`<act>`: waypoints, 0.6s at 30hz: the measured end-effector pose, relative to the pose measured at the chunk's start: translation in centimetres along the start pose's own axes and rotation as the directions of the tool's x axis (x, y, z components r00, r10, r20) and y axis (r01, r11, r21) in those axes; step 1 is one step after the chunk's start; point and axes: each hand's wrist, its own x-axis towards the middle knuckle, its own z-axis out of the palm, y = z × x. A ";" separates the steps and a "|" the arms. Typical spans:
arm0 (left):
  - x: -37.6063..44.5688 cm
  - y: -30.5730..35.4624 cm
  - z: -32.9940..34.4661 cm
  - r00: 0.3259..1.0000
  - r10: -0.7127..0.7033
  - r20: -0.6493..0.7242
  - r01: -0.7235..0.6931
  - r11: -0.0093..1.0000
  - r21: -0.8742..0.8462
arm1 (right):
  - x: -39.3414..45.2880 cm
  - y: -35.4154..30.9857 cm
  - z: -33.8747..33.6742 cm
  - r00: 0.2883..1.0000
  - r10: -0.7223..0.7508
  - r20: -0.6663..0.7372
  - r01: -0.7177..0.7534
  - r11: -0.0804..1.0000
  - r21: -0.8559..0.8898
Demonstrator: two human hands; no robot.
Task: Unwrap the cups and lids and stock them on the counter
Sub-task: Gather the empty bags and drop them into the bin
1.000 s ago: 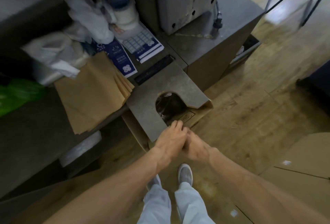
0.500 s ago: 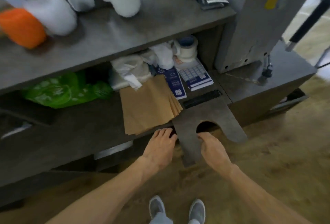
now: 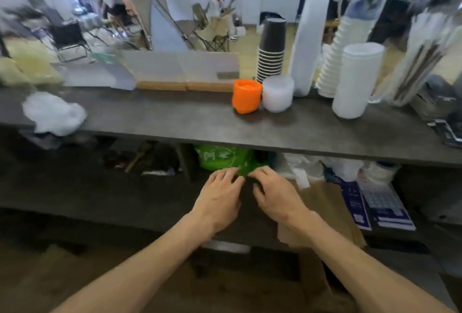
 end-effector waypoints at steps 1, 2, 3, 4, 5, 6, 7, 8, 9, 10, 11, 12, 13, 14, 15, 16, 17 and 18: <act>-0.7 -3.1 -1.0 0.999 -0.032 -0.022 0.032 0.999 0.007 | 2.2 -2.4 0.9 1.000 -0.031 -0.004 0.031 1.000 -0.004; -1.4 -6.2 -2.0 0.997 -0.060 -0.038 0.061 0.998 0.009 | 4.2 -5.0 1.8 0.998 -0.056 -0.011 0.056 0.998 -0.004; -2.2 -9.3 -2.8 0.995 -0.086 -0.048 0.086 0.996 0.008 | 6.2 -7.6 2.9 0.997 -0.077 -0.017 0.077 0.997 -0.002; -3.0 -12.5 -3.5 0.992 -0.108 -0.061 0.108 0.994 0.006 | 8.1 -10.2 3.9 0.995 -0.094 -0.017 0.094 0.996 0.001; -3.7 -15.7 -4.2 0.989 -0.130 -0.074 0.131 0.991 0.004 | 10.0 -12.6 5.1 0.994 -0.106 -0.012 0.106 0.994 0.007; -4.5 -18.8 -4.8 0.985 -0.150 -0.087 0.150 0.989 0.002 | 11.7 -15.1 6.3 0.993 -0.114 -0.003 0.114 0.993 0.015; -5.2 -21.7 -5.5 0.981 -0.169 -0.095 0.169 0.986 -0.005 | 13.5 -17.4 7.5 0.992 -0.122 0.005 0.122 0.992 0.024; -5.8 -24.6 -6.1 0.978 -0.185 -0.101 0.185 0.983 -0.011 | 15.1 -19.7 8.6 0.991 -0.132 0.012 0.131 0.991 0.033; -6.5 -27.1 -6.8 0.974 -0.205 -0.099 0.205 0.979 -0.012 | 16.7 -21.9 9.7 0.990 -0.143 0.019 0.142 0.989 0.041; -7.1 -29.5 -7.6 0.969 -0.228 -0.096 0.228 0.974 -0.012 | 18.1 -24.0 10.6 0.988 -0.153 0.032 0.151 0.987 0.048; -7.7 -31.6 -8.3 0.963 -0.251 -0.100 0.251 0.968 -0.011 | 19.5 -26.0 11.4 0.985 -0.164 0.048 0.161 0.985 0.057; -8.1 -33.8 -8.9 0.956 -0.272 -0.114 0.272 0.962 -0.013 | 20.8 -27.9 12.2 0.983 -0.174 0.064 0.170 0.983 0.068; -8.4 -35.7 -9.5 0.947 -0.291 -0.135 0.292 0.956 -0.012 | 22.2 -29.7 12.9 0.980 -0.186 0.076 0.179 0.980 0.082; -8.6 -37.7 -9.9 0.937 -0.309 -0.162 0.312 0.950 -0.009 | 23.4 -31.3 13.5 0.976 -0.200 0.084 0.192 0.977 0.094; -8.7 -39.7 -10.2 0.920 -0.338 -0.198 0.342 0.940 -0.012 | 24.7 -32.8 14.2 0.972 -0.216 0.092 0.206 0.973 0.105; -8.5 -41.7 -10.4 0.891 -0.380 -0.247 0.386 0.922 -0.024 | 26.0 -34.2 14.8 0.968 -0.230 0.101 0.218 0.969 0.112; -8.1 -43.6 -10.6 0.853 -0.434 -0.292 0.441 0.896 -0.043 | 27.3 -35.4 15.4 0.964 -0.241 0.109 0.229 0.967 0.115; -7.6 -45.5 -10.7 0.809 -0.500 -0.309 0.506 0.860 -0.064 | 28.4 -36.5 16.0 0.961 -0.249 0.119 0.235 0.965 0.114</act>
